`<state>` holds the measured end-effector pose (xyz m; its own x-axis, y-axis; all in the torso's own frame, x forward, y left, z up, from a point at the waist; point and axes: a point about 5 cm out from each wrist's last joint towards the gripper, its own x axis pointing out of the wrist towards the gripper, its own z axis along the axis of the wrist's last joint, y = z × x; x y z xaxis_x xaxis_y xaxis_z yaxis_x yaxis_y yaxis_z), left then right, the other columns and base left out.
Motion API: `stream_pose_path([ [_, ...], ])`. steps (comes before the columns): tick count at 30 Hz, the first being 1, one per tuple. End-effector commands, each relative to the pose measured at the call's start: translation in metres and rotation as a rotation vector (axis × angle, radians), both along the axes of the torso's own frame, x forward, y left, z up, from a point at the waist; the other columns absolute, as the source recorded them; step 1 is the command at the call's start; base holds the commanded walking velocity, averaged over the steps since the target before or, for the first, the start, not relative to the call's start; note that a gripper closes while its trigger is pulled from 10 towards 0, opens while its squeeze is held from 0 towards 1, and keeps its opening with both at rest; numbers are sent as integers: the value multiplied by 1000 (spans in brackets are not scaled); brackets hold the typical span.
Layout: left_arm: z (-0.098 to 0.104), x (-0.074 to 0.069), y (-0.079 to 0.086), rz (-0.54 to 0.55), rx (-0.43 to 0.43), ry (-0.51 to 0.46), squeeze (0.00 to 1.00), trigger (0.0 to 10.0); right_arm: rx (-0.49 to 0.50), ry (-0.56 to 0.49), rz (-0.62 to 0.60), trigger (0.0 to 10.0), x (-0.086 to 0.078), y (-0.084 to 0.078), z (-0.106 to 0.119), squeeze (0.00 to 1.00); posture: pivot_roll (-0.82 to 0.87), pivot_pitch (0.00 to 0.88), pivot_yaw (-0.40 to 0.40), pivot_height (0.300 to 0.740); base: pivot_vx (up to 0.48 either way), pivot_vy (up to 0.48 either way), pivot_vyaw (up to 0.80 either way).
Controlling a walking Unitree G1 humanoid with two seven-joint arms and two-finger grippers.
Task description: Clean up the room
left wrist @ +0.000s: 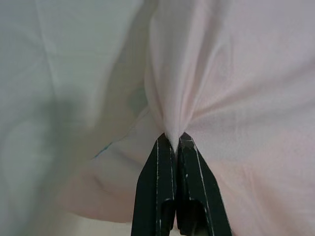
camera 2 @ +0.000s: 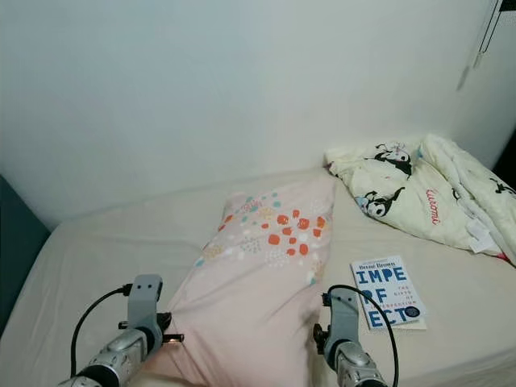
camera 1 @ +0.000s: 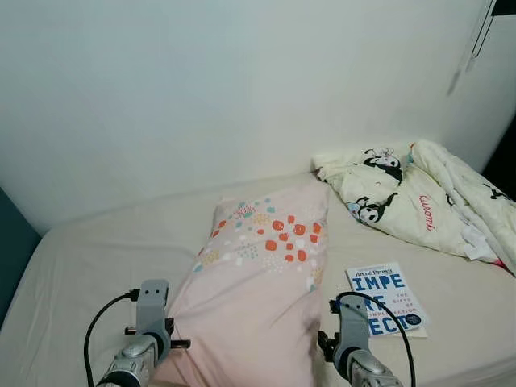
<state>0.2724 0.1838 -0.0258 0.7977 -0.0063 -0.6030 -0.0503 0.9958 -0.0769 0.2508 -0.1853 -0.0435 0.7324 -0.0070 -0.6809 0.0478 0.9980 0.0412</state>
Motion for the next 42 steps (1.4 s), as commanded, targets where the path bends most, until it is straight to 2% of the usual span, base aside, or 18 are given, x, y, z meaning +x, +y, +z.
stream_pose_path([
  [1, 4, 3, 8, 42, 1, -18, 0, 10000, 9, -40, 9, 10000, 8, 4, 6, 0, -78, 0, 50, 740, 0, 0, 788],
  [4, 14, 14, 11, 52, -4, -64, 0, 10000, 18, -65, 10, 10000, 13, 6, 10, 0, -71, 0, 52, 740, 0, 0, 790],
  [8, 19, 19, 15, 49, 4, -73, 0, 10000, 22, -74, 17, 10000, 15, 8, 11, 0, -68, 0, 54, 740, 0, 0, 788],
  [17, 14, 14, 12, 35, 10, -41, 0, 10000, 23, -72, 17, 10000, 14, 9, 11, 0, -67, 0, 56, 740, -404, 0, 789],
  [24, 11, 11, 7, 12, 18, -40, 0, 10000, 26, -78, 12, 10000, 15, 9, 11, 0, -66, 0, 54, 740, 0, 0, 723],
  [42, 14, 15, 0, -42, 33, -58, 0, 10000, 41, -81, -11, 10000, 15, 9, 11, 0, -68, 0, 58, 740, 0, 0, 0],
])
